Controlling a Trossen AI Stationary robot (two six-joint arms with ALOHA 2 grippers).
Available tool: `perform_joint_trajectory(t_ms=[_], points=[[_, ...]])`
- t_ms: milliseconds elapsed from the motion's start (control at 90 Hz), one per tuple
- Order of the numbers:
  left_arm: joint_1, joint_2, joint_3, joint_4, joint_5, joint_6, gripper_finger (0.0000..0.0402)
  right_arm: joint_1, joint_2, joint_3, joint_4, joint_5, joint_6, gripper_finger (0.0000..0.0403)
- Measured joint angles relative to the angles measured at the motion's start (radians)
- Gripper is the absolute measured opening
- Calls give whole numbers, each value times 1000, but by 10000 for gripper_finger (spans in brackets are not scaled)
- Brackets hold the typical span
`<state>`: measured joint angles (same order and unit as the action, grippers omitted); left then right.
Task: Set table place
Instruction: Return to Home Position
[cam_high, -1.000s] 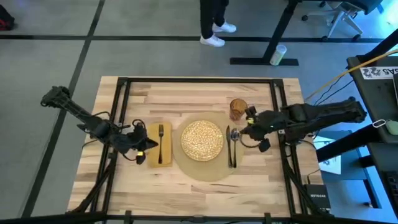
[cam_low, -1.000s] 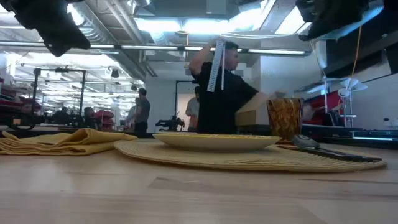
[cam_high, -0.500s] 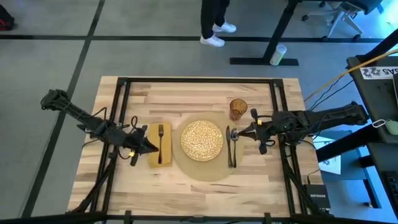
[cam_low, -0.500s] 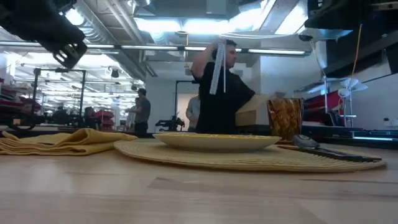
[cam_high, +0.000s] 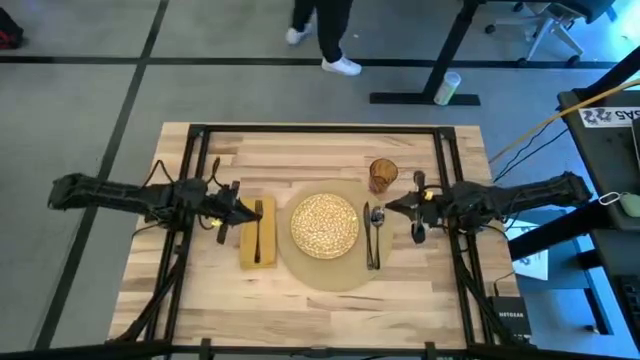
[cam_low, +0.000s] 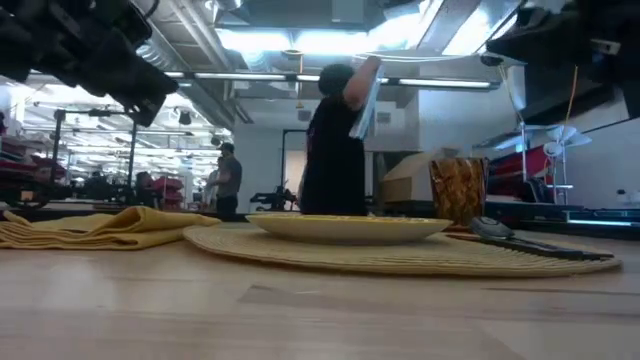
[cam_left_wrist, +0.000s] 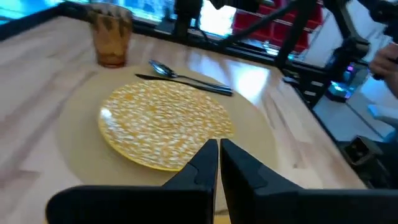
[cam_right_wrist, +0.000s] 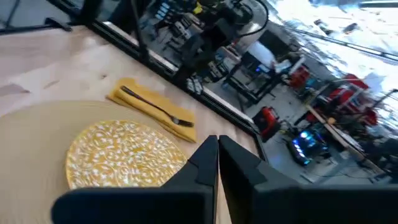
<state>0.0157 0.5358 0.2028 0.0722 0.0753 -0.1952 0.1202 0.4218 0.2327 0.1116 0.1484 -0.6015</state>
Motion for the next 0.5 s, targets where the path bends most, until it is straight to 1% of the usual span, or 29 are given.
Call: perform_joint_trajectory(t_ms=[178,322,378,422,500], points=[[28,0,0,1,1,20,0,-80,-213,-77,-11,-12,-34,0],[26,-27,0,0,2,21,0,-139,-416,-129,-36,-86,-39,0],[26,-45,0,-1,3,26,0,-157,-417,-137,-38,-92,-34,0],[26,-63,-1,0,3,36,0,-167,-417,-144,-71,-100,-27,0],[26,-95,-36,36,3,28,0,-184,-396,-147,-58,-105,-3,0]])
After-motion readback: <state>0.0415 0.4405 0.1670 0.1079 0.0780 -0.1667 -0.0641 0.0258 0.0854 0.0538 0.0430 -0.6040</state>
